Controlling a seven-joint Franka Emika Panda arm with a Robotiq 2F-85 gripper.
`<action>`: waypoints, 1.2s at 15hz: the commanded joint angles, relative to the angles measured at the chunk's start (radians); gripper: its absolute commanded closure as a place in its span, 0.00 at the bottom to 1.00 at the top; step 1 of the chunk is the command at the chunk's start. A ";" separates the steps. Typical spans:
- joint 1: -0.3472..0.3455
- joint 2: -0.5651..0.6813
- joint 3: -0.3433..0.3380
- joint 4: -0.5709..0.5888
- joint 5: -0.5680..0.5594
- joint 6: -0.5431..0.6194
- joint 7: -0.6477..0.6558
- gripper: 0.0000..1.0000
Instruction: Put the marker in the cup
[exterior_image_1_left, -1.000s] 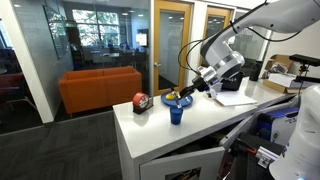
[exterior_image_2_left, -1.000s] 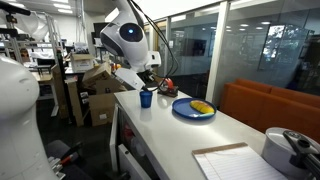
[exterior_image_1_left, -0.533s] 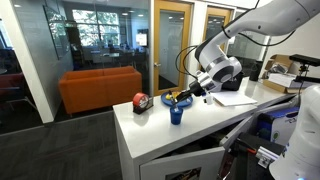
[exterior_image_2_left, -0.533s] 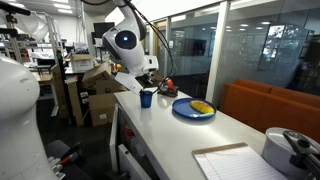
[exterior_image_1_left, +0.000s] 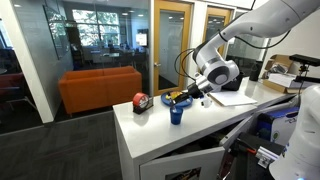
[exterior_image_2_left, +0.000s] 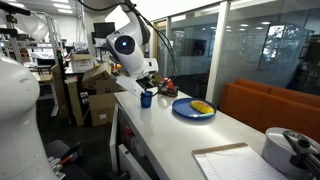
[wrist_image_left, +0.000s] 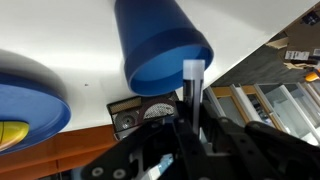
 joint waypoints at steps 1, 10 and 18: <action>-0.005 0.037 0.002 0.037 0.062 0.034 -0.079 0.56; -0.001 0.054 -0.003 0.046 0.041 0.051 -0.092 0.02; 0.008 0.049 0.005 0.026 -0.370 0.205 0.190 0.00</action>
